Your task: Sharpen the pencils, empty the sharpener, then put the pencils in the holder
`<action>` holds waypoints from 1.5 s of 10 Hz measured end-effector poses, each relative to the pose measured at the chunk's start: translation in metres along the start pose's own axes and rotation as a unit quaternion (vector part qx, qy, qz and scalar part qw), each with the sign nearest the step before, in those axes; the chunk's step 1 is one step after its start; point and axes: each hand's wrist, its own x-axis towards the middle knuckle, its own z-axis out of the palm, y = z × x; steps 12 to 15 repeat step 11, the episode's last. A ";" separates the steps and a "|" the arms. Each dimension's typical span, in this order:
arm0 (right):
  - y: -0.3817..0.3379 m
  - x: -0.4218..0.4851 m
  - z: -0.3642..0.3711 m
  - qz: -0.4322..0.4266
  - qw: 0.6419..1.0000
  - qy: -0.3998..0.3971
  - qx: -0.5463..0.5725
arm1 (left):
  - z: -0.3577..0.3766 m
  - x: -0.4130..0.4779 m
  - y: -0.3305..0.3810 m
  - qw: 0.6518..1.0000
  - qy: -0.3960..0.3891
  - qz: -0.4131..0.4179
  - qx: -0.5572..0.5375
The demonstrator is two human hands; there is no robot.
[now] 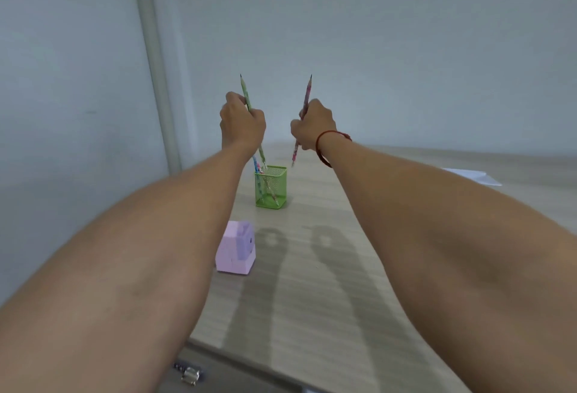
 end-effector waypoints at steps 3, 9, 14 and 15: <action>0.034 0.048 0.070 0.012 0.998 0.028 0.054 | 0.050 0.027 -0.061 0.998 -0.009 -0.025 0.052; 0.076 0.047 0.121 0.053 0.996 -0.038 -0.068 | 0.080 0.025 -0.123 0.978 -0.125 -0.035 0.161; 0.059 0.034 0.094 0.067 0.987 -0.097 -0.107 | 0.075 0.019 -0.114 0.959 -0.201 -0.122 0.159; 0.059 0.034 0.094 0.067 0.987 -0.097 -0.107 | 0.075 0.019 -0.114 0.959 -0.201 -0.122 0.159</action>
